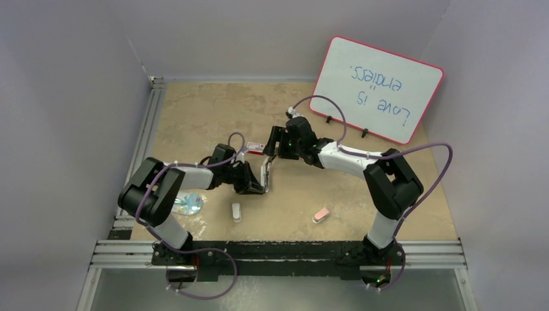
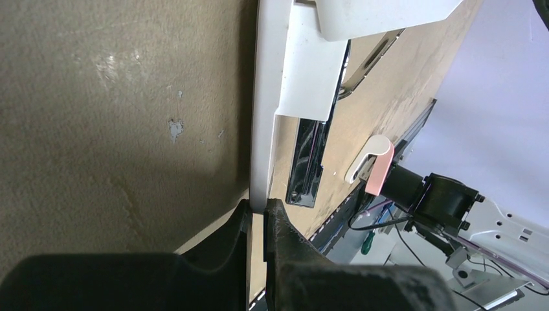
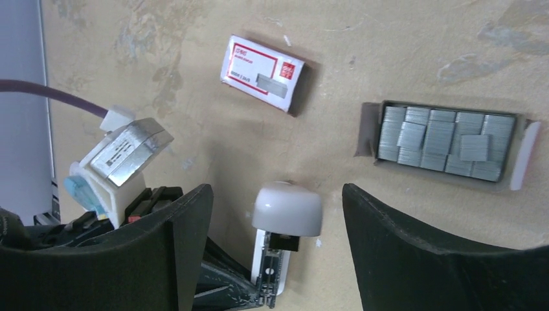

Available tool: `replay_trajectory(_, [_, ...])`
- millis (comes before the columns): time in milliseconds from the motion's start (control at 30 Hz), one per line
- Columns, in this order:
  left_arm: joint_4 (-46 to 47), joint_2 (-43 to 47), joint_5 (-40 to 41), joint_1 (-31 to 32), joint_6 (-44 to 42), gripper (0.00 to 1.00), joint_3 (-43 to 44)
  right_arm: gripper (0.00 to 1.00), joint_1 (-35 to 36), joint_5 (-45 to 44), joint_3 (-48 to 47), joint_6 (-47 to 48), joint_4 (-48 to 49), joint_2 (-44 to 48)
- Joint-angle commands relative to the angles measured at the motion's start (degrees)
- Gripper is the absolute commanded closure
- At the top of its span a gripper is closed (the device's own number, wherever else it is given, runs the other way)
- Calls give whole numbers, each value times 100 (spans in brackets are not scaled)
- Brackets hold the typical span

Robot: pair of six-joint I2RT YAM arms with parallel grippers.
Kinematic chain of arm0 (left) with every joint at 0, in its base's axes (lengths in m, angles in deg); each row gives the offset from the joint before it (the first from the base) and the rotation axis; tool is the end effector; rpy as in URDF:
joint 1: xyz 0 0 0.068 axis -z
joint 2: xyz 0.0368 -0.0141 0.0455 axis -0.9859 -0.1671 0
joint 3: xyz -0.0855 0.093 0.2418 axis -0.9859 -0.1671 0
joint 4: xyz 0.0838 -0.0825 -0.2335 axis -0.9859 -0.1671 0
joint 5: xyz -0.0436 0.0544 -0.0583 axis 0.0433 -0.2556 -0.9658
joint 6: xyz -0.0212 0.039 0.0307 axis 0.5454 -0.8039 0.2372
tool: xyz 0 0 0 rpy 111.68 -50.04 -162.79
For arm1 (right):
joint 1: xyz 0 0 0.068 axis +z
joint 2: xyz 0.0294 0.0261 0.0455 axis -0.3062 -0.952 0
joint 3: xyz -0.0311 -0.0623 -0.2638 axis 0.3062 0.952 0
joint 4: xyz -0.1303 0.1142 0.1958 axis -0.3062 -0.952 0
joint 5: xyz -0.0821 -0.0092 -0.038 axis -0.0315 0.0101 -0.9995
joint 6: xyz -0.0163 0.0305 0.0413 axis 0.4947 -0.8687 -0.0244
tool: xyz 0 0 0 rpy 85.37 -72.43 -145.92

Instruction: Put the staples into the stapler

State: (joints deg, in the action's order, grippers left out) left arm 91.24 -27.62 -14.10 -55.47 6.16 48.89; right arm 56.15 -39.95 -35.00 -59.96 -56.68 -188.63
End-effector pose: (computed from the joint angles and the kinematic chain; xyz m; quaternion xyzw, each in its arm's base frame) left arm 0.2393 -0.1352 0.1129 -0.0945 0.8966 -0.4292 0.0537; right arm 0.3067 0.2444 0.2095 0.0110 0.8753 0.3238 0.3591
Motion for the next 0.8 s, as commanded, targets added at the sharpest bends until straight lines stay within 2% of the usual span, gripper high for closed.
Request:
replay_trajectory(0, [34, -75, 1, 58, 60, 100, 114, 25, 236, -167, -11, -194, 296, 95])
replay_trajectory(300, [16, -31, 1, 57, 80, 100, 106, 31, 748, -819, 6, -884, 298, -68])
replay_trajectory(467, [-16, 0, 23, 58, 72, 100, 113, 38, 816, -1004, -97, -870, 248, -183])
replay_trajectory(767, [-16, 26, -16, 51, 83, 100, 131, 38, 817, -1136, -113, -870, 134, -352])
